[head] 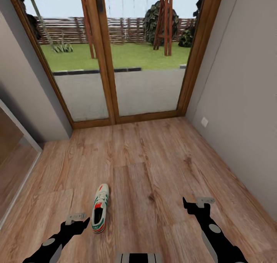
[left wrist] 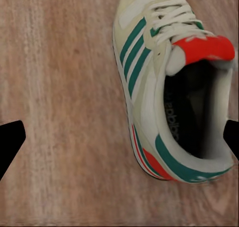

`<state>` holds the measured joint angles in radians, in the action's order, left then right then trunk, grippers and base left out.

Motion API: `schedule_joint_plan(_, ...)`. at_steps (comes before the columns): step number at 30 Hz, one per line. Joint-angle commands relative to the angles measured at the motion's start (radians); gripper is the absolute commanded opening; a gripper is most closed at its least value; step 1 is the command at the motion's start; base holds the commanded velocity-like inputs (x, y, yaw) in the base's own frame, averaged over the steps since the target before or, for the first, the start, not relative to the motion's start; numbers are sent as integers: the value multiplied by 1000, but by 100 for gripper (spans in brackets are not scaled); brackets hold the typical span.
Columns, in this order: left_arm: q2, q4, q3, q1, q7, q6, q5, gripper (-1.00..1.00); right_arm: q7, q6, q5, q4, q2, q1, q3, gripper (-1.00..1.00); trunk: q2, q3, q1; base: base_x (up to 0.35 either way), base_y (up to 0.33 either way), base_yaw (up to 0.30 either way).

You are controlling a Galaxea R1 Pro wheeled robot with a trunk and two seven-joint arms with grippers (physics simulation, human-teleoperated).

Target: Pick up the two gym shoes and the two sandals from the corridor floor and place them onto the hallstand (shoe rack) in the corridor, making sure they are on the rack and not on the floor. Arrange them so the two gym shoes are next to each other and the two sandals are next to each other.

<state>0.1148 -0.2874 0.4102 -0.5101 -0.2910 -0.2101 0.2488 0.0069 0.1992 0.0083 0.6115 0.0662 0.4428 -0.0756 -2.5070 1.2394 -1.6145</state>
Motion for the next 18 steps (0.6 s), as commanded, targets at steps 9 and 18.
schedule_joint_plan(9,0,1,9,-1,-5,-5,9,100,1,3,1,-1,0,0,-1,100,0,1,1,-80,-44,0)
schedule_joint_plan(18,-1,1,9,-1,-5,-5,9,100,1,3,1,-1,0,0,-1,100,0,1,1,123,-82,0)
